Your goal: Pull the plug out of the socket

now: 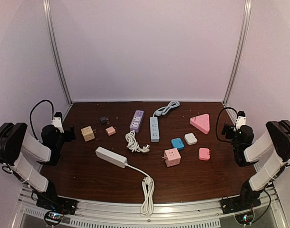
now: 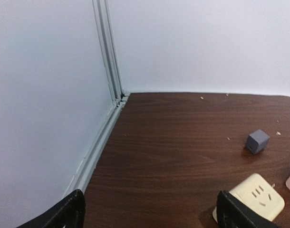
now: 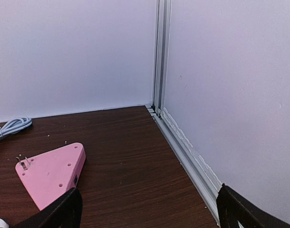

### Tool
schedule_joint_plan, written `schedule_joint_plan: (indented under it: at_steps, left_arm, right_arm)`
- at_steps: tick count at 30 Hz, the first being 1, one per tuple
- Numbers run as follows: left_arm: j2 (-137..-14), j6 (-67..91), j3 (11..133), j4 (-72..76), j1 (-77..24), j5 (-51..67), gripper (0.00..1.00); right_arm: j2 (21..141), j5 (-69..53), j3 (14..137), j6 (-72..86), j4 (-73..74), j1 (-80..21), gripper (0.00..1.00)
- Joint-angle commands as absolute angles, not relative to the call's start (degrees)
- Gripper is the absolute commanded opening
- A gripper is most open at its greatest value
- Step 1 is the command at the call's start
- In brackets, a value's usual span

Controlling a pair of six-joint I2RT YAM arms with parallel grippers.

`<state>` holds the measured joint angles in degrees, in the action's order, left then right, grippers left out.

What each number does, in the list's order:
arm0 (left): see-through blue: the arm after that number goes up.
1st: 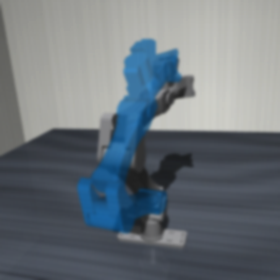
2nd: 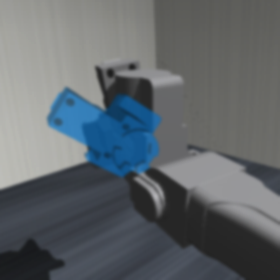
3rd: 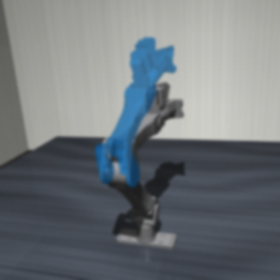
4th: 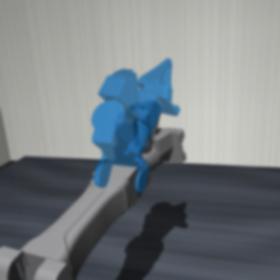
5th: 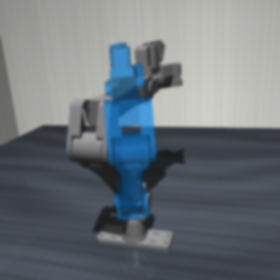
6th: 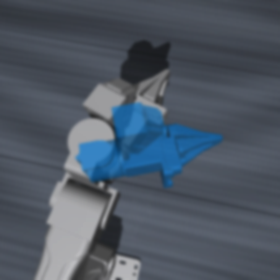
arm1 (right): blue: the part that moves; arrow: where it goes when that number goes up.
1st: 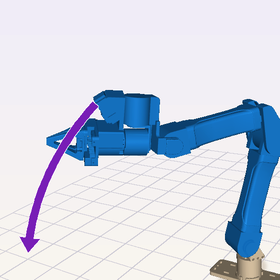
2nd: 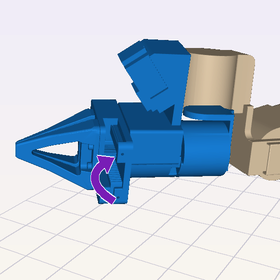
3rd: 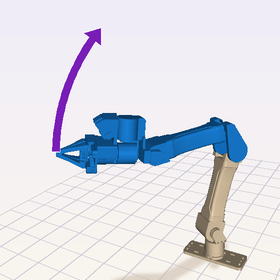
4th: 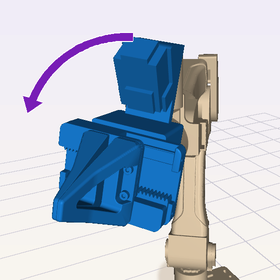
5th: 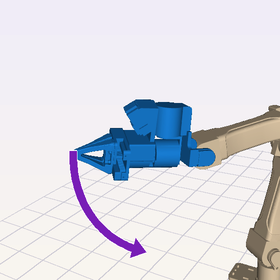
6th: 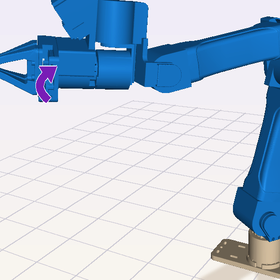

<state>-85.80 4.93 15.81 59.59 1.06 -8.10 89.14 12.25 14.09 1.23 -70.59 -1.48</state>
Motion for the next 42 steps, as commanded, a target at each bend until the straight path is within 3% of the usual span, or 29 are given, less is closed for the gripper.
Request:
schedule_joint_plan:
  at_steps: [1, 8, 42]
  left_arm:
    - [-88.3, 1.0, 12.9, 70.4, 0.2, -4.3, 0.98]
    - [-89.6, -2.6, 18.8, 61.7, -1.6, -2.3, 0.98]
    - [-89.8, -2.7, 18.9, 62.3, -1.7, -2.0, 0.98]
  right_arm:
    - [89.4, 12.0, 14.8, 0.9, -72.0, -1.1, 1.00]
    - [89.4, 11.9, 14.7, 0.8, -72.1, -1.1, 1.00]
    - [89.5, 11.6, 14.9, 0.7, -71.9, -1.1, 1.00]
